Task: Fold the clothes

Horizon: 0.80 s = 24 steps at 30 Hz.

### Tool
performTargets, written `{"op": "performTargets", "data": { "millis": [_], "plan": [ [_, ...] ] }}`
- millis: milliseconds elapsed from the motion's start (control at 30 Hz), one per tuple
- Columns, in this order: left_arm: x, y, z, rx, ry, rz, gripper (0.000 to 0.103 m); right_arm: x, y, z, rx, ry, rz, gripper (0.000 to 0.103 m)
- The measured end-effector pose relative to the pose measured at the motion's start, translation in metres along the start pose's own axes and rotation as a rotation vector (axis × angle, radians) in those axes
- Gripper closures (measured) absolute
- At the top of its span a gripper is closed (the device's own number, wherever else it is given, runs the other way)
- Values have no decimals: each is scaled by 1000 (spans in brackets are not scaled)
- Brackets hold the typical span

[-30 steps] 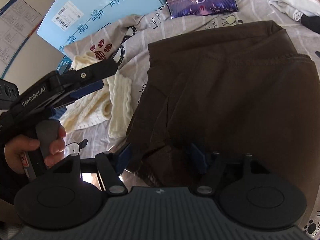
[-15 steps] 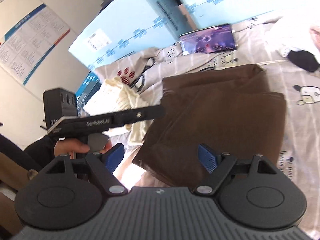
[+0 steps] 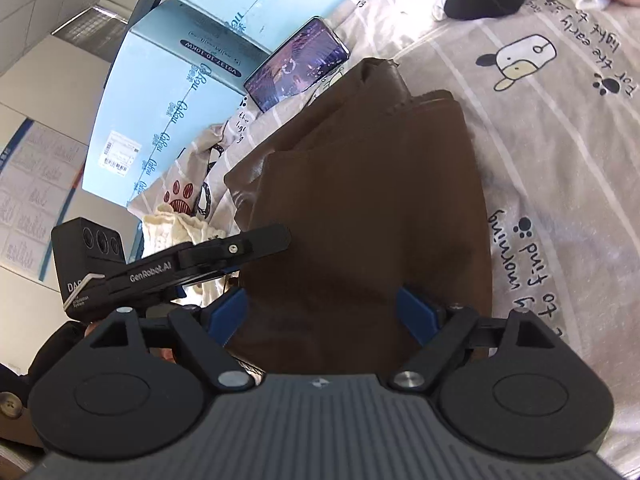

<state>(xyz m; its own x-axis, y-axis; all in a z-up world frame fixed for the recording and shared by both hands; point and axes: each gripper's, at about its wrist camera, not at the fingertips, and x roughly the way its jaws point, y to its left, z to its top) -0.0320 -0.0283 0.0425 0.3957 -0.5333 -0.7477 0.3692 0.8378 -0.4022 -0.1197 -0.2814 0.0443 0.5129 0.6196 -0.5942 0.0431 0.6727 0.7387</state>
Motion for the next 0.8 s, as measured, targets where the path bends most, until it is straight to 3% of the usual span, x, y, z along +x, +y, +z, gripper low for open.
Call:
{"op": "performTargets", "data": {
  "millis": [33,133,233,333,467,533,667,800],
  "plan": [
    [-1,-3,0,32,-8,15,59,-2,0,2,13,-2,8,21],
    [-9,-12,0,124,-48,10,79,-10,6,8,9,-12,14,22],
    [-33,-28,4,221,-132,-28,86,-19,17,19,-32,-39,6,22],
    [-59,-26,13,223,-197,-70,87,-31,28,32,-58,-89,36,21],
    [-67,-4,16,198,-199,-13,87,-34,43,48,-77,-127,143,21],
    [-65,7,14,199,-186,37,87,-22,48,53,-88,-99,168,21],
    [-48,21,6,260,-135,149,85,16,53,55,-109,4,131,21],
    [-35,23,-1,298,-125,246,58,47,41,50,-87,81,46,22]
  ]
}}
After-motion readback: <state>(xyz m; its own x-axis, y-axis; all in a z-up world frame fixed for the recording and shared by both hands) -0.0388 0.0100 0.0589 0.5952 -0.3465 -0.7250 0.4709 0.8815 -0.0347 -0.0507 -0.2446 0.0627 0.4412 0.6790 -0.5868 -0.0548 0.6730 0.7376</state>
